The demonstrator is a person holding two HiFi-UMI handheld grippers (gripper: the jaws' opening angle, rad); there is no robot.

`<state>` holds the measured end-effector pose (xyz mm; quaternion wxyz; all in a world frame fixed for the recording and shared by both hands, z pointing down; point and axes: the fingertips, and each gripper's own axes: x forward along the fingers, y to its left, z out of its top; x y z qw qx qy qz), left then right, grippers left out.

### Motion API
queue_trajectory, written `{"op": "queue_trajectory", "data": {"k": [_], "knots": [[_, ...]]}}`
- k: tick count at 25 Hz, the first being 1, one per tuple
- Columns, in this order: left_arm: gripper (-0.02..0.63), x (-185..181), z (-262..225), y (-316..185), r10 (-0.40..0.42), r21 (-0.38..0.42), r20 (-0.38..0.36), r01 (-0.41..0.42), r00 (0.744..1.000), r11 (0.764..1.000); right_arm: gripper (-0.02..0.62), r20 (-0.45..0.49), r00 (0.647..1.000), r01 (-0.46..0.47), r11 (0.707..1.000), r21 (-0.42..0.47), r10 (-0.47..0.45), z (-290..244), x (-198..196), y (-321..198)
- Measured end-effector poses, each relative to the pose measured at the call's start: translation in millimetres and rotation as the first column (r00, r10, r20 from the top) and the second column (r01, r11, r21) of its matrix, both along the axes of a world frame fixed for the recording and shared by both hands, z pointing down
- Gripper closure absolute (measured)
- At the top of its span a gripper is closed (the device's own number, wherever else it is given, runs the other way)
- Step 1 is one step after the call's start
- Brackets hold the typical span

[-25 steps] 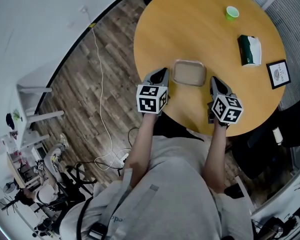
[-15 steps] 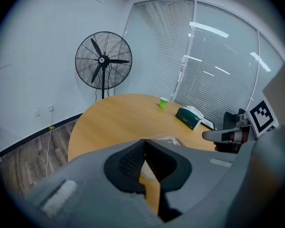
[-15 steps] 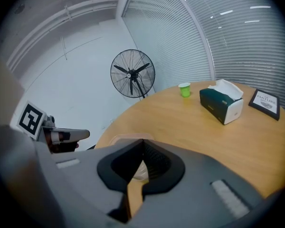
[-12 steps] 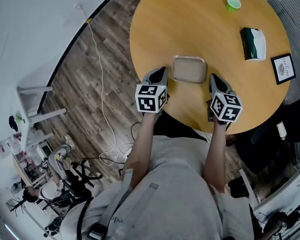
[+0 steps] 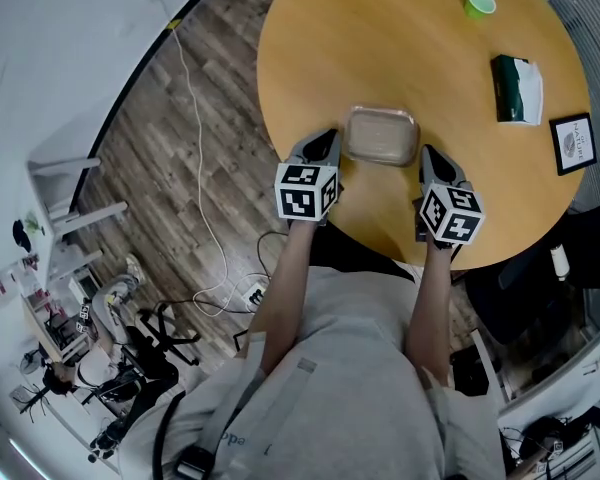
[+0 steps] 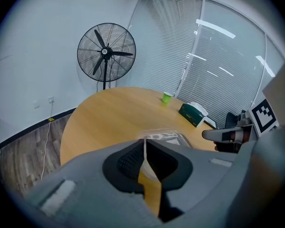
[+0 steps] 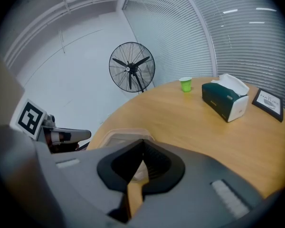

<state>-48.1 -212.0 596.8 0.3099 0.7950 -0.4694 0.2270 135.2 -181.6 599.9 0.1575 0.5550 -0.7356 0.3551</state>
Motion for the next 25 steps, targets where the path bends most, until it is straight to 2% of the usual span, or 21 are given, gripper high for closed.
{"op": "queue_trajectory", "data": {"k": [3, 10, 22, 25], "knots": [[0.573, 1.8, 6.1, -0.6, 0.001, -0.014, 0.001, -0.001, 1.0, 1.0, 0.594, 0.0, 1.0, 0.004, 1.0, -0.008, -0.004, 4.7, 0.1, -2.0], [0.495, 2.1, 15.0, -3.1, -0.008, -0.039, -0.008, 0.008, 1.0, 0.999, 0.541, 0.011, 1.0, 0.027, 0.999, -0.035, -0.027, 15.3, -9.9, -2.7], [0.364, 9.4, 38.0, -4.8, -0.012, -0.111, -0.018, 0.01, 1.0, 0.994, 0.406, 0.006, 0.999, 0.047, 0.997, -0.057, -0.047, 30.3, -21.1, -11.3], [0.359, 13.5, 44.9, -3.6, 0.001, -0.138, -0.032, -0.006, 0.999, 0.99, 0.396, 0.01, 0.999, 0.054, 0.997, -0.056, -0.053, 31.7, -24.4, -15.1]]}}
